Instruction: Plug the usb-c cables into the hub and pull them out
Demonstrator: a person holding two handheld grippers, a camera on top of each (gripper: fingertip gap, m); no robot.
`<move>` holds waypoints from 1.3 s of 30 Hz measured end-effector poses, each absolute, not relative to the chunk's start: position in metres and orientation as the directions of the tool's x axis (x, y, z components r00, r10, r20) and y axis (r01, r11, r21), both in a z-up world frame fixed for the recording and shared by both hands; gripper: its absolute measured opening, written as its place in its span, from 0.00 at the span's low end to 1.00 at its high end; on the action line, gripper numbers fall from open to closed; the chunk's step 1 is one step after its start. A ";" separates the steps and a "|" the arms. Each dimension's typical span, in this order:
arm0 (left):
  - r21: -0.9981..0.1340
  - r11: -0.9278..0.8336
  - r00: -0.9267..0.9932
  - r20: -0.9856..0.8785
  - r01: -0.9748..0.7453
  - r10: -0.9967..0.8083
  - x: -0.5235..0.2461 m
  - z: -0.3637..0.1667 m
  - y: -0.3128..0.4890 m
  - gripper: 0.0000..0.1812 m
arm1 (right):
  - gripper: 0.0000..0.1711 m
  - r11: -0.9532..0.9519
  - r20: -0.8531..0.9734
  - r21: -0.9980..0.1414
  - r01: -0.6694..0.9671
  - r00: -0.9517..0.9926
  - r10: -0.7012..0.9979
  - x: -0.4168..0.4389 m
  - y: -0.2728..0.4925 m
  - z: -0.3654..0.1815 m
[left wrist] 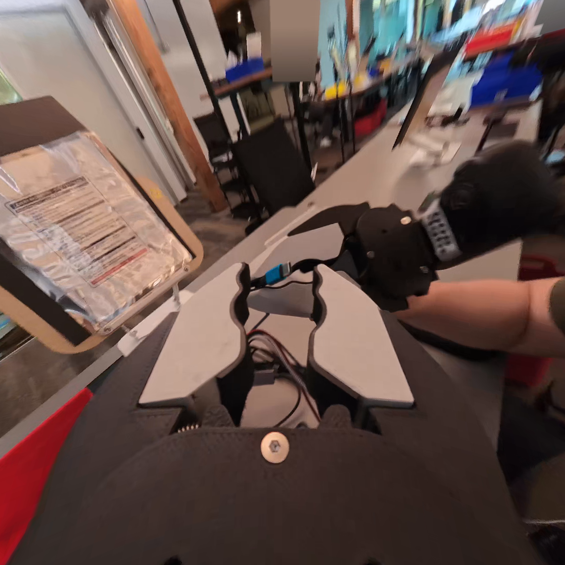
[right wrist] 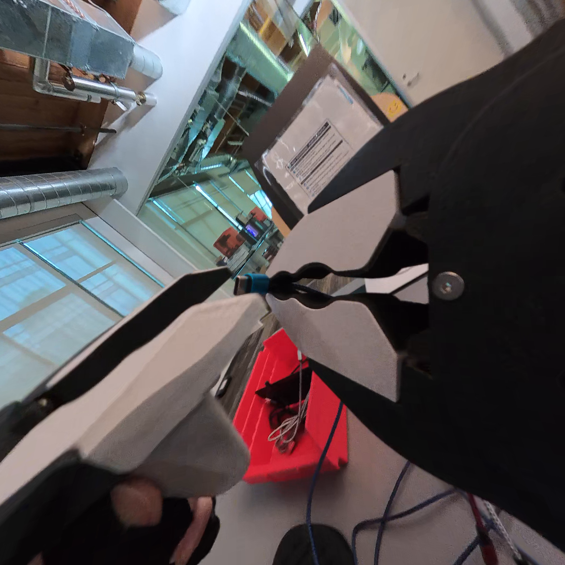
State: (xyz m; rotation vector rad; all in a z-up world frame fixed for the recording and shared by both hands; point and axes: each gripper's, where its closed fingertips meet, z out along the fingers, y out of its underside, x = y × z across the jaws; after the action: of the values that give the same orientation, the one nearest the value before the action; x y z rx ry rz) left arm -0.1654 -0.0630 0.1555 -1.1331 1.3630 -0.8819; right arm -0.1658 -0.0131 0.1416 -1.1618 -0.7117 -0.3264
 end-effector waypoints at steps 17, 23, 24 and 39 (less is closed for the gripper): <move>-0.825 0.394 0.232 -0.510 -0.406 -0.829 -0.167 0.130 -0.040 0.07 | 0.02 0.264 0.827 -0.499 0.825 0.545 -0.137 -0.166 -0.007 0.135; -0.824 0.401 0.249 -0.518 -0.400 -0.818 -0.169 0.129 -0.036 0.03 | 0.02 0.240 0.844 -0.466 0.852 0.509 -0.167 -0.167 -0.007 0.134; -0.829 0.392 0.241 -0.507 -0.399 -0.827 -0.170 0.128 -0.035 0.03 | 0.03 0.242 0.849 -0.460 0.854 0.503 -0.163 -0.168 -0.006 0.133; -0.851 0.457 0.170 -0.506 -0.258 -0.846 -0.193 0.154 -0.009 0.03 | 0.12 -0.413 -0.493 -0.838 -0.356 0.172 0.853 -0.201 -0.054 0.146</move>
State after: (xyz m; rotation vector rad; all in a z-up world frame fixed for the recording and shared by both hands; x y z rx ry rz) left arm -0.1935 -0.0093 0.1540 -1.0665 1.3795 -0.5560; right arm -0.2009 -0.0535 0.1458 -1.4068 -0.5174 1.4695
